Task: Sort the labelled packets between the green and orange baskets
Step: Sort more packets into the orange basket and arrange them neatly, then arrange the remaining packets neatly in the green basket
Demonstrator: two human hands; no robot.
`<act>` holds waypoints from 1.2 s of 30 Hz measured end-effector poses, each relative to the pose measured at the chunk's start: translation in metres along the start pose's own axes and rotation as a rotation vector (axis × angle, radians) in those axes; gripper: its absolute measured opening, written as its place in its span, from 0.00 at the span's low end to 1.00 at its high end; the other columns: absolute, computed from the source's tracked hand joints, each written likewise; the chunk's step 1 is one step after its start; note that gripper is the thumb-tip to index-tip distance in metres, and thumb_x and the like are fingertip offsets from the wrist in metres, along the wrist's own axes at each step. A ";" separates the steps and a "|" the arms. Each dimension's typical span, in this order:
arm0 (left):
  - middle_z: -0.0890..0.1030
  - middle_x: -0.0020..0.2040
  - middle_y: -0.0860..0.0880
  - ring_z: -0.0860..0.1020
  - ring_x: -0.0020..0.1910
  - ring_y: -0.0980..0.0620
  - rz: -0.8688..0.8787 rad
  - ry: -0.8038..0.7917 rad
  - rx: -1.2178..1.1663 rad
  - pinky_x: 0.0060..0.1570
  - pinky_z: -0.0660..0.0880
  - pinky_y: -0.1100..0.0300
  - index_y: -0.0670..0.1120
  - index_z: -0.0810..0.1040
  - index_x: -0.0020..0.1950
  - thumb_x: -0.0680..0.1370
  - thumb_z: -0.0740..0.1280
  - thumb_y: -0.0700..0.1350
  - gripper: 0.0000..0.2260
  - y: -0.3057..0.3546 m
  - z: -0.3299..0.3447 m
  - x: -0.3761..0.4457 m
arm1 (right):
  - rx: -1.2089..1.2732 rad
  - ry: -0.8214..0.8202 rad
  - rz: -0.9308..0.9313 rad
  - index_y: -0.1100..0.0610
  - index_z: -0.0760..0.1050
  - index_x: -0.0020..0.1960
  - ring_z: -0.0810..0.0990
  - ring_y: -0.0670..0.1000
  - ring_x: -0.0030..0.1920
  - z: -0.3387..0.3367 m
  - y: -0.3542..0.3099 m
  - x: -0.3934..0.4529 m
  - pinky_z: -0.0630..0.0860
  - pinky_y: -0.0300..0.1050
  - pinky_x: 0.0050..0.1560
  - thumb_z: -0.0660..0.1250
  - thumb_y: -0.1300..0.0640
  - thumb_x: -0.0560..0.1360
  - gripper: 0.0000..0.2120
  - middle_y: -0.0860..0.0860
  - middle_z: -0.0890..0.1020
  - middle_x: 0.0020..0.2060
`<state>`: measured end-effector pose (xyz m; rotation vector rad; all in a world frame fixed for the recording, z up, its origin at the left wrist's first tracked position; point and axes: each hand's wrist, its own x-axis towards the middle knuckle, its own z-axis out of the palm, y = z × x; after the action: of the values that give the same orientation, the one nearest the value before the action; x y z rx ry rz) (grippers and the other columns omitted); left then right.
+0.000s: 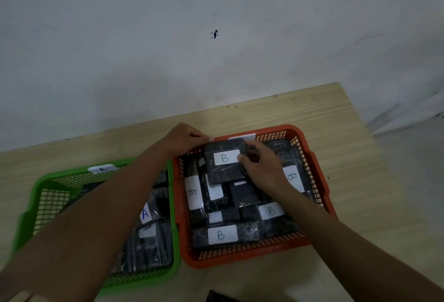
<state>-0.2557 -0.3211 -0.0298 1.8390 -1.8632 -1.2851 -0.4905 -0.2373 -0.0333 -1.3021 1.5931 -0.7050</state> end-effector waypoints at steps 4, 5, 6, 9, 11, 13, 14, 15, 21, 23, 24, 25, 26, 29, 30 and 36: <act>0.85 0.42 0.55 0.81 0.41 0.59 -0.080 0.027 -0.127 0.40 0.73 0.66 0.49 0.87 0.47 0.70 0.75 0.56 0.13 -0.003 0.004 0.000 | -0.037 0.011 0.003 0.48 0.74 0.65 0.78 0.43 0.55 0.004 -0.003 0.001 0.75 0.42 0.58 0.68 0.54 0.77 0.16 0.44 0.81 0.55; 0.85 0.43 0.54 0.80 0.42 0.59 -0.099 0.038 -0.136 0.39 0.73 0.67 0.48 0.87 0.48 0.70 0.75 0.56 0.14 -0.002 0.004 -0.001 | -0.041 0.012 0.005 0.49 0.74 0.65 0.78 0.43 0.55 0.004 -0.002 0.001 0.76 0.43 0.59 0.68 0.53 0.77 0.17 0.44 0.81 0.56; 0.84 0.43 0.54 0.80 0.42 0.60 -0.104 0.055 -0.138 0.39 0.72 0.67 0.48 0.86 0.48 0.70 0.74 0.57 0.14 -0.002 0.004 -0.002 | -0.050 0.018 0.005 0.49 0.74 0.66 0.78 0.43 0.56 0.004 -0.002 0.000 0.76 0.44 0.60 0.68 0.53 0.77 0.17 0.45 0.81 0.57; 0.84 0.47 0.55 0.79 0.45 0.62 -0.058 0.139 -0.132 0.44 0.74 0.66 0.50 0.86 0.49 0.71 0.73 0.59 0.15 -0.002 0.001 -0.013 | -0.111 0.092 -0.034 0.50 0.74 0.65 0.79 0.46 0.56 0.003 -0.006 -0.007 0.76 0.48 0.61 0.67 0.49 0.77 0.17 0.46 0.81 0.56; 0.83 0.49 0.57 0.79 0.47 0.63 -0.020 0.218 -0.095 0.48 0.73 0.66 0.52 0.85 0.52 0.72 0.72 0.59 0.15 -0.004 -0.005 -0.031 | -0.181 0.148 -0.114 0.50 0.75 0.64 0.79 0.46 0.55 0.005 -0.012 -0.015 0.77 0.49 0.60 0.67 0.48 0.77 0.16 0.46 0.82 0.54; 0.82 0.50 0.57 0.78 0.49 0.61 0.000 0.299 -0.040 0.50 0.71 0.66 0.51 0.84 0.55 0.73 0.72 0.59 0.16 -0.009 -0.011 -0.054 | -0.251 0.167 -0.196 0.52 0.74 0.65 0.77 0.48 0.59 0.014 -0.023 -0.025 0.74 0.47 0.62 0.66 0.49 0.78 0.17 0.48 0.80 0.58; 0.82 0.50 0.57 0.79 0.49 0.60 0.009 0.327 -0.015 0.51 0.71 0.66 0.51 0.84 0.55 0.73 0.72 0.58 0.16 -0.013 -0.014 -0.068 | -0.271 0.165 -0.228 0.52 0.74 0.66 0.75 0.49 0.63 0.020 -0.029 -0.030 0.72 0.45 0.64 0.66 0.49 0.78 0.18 0.50 0.79 0.61; 0.82 0.50 0.56 0.79 0.50 0.59 0.018 0.351 0.012 0.52 0.71 0.66 0.50 0.84 0.56 0.74 0.72 0.56 0.15 -0.018 -0.016 -0.082 | -0.277 0.156 -0.252 0.53 0.73 0.67 0.74 0.49 0.65 0.028 -0.036 -0.035 0.69 0.42 0.64 0.66 0.49 0.78 0.19 0.50 0.78 0.63; 0.85 0.51 0.50 0.82 0.52 0.54 0.042 0.502 0.110 0.54 0.75 0.61 0.47 0.85 0.54 0.75 0.72 0.51 0.12 -0.066 -0.029 -0.172 | -0.300 -0.014 -0.439 0.54 0.75 0.65 0.75 0.52 0.62 0.099 -0.073 -0.071 0.72 0.44 0.62 0.67 0.50 0.77 0.18 0.51 0.79 0.61; 0.86 0.50 0.48 0.83 0.49 0.51 0.030 0.510 0.148 0.52 0.78 0.58 0.46 0.85 0.53 0.75 0.71 0.51 0.12 -0.082 -0.032 -0.203 | -0.341 -0.103 -0.473 0.53 0.74 0.67 0.74 0.51 0.65 0.124 -0.082 -0.086 0.70 0.45 0.64 0.66 0.49 0.78 0.19 0.51 0.78 0.63; 0.86 0.49 0.47 0.83 0.48 0.50 0.026 0.513 0.154 0.51 0.79 0.56 0.45 0.85 0.53 0.76 0.71 0.51 0.12 -0.091 -0.033 -0.218 | -0.361 -0.150 -0.492 0.53 0.74 0.67 0.73 0.51 0.65 0.136 -0.086 -0.093 0.69 0.43 0.63 0.65 0.49 0.78 0.19 0.51 0.77 0.64; 0.85 0.50 0.47 0.82 0.49 0.50 0.006 0.516 0.149 0.51 0.79 0.56 0.45 0.84 0.54 0.76 0.71 0.51 0.12 -0.101 -0.033 -0.232 | -0.376 -0.198 -0.516 0.53 0.74 0.67 0.73 0.51 0.64 0.147 -0.089 -0.100 0.68 0.42 0.62 0.65 0.49 0.78 0.18 0.51 0.77 0.63; 0.85 0.52 0.47 0.82 0.49 0.50 -0.017 0.524 0.146 0.51 0.78 0.58 0.45 0.83 0.56 0.76 0.71 0.51 0.13 -0.110 -0.034 -0.245 | -0.389 -0.243 -0.542 0.53 0.74 0.67 0.73 0.51 0.65 0.158 -0.092 -0.106 0.68 0.42 0.62 0.65 0.49 0.79 0.18 0.51 0.77 0.64; 0.83 0.53 0.47 0.81 0.49 0.50 -0.084 0.542 0.159 0.47 0.76 0.61 0.45 0.82 0.59 0.76 0.71 0.50 0.14 -0.138 -0.039 -0.276 | -0.428 -0.351 -0.574 0.51 0.73 0.67 0.73 0.51 0.65 0.190 -0.099 -0.122 0.71 0.46 0.64 0.65 0.48 0.79 0.18 0.50 0.77 0.64; 0.83 0.54 0.47 0.81 0.50 0.49 -0.101 0.535 0.164 0.47 0.75 0.60 0.45 0.82 0.59 0.76 0.71 0.49 0.14 -0.147 -0.041 -0.284 | -0.442 -0.384 -0.567 0.50 0.73 0.68 0.74 0.51 0.65 0.200 -0.100 -0.125 0.72 0.48 0.64 0.65 0.48 0.79 0.18 0.50 0.77 0.64; 0.80 0.59 0.43 0.78 0.56 0.44 -0.171 0.529 0.230 0.55 0.75 0.53 0.42 0.79 0.62 0.75 0.71 0.45 0.16 -0.197 -0.059 -0.313 | -0.545 -0.532 -0.495 0.51 0.69 0.72 0.73 0.54 0.66 0.263 -0.107 -0.133 0.72 0.51 0.63 0.66 0.48 0.78 0.23 0.51 0.73 0.68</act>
<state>-0.0184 -0.0330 -0.0052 2.2189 -1.6354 -0.5476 -0.2060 -0.1078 -0.0077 -2.1174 1.0541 -0.1588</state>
